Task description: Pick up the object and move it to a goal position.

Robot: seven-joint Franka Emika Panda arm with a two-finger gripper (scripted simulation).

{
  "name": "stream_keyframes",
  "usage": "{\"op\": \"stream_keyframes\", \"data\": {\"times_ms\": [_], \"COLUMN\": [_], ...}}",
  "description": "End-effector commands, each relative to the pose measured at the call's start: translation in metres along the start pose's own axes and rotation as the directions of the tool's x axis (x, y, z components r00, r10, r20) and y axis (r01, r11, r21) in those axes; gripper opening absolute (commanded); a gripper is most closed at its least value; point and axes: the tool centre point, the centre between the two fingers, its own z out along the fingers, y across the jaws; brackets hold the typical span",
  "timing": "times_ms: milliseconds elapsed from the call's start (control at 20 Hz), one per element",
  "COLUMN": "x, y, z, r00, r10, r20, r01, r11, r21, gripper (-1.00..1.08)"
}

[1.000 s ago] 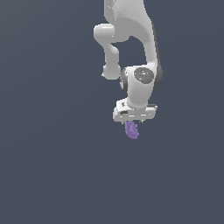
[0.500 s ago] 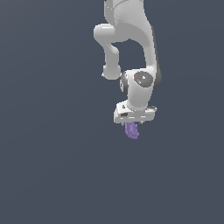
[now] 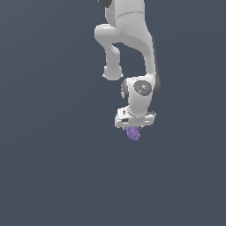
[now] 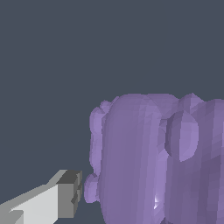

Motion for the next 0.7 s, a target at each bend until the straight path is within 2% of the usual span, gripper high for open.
{"op": "stream_keyframes", "data": {"times_ms": [0, 650], "x": [0.0007, 0.0025], "y": [-0.0001, -0.0004], "z": [0.0011, -0.0047], "r00": [1.0, 1.0], "r10": [0.0, 0.0], "r20": [-0.001, -0.006], "r01": [0.0, 0.0], "r11": [1.0, 1.0], "r21": [0.0, 0.0], "gripper": [-1.0, -1.0]}}
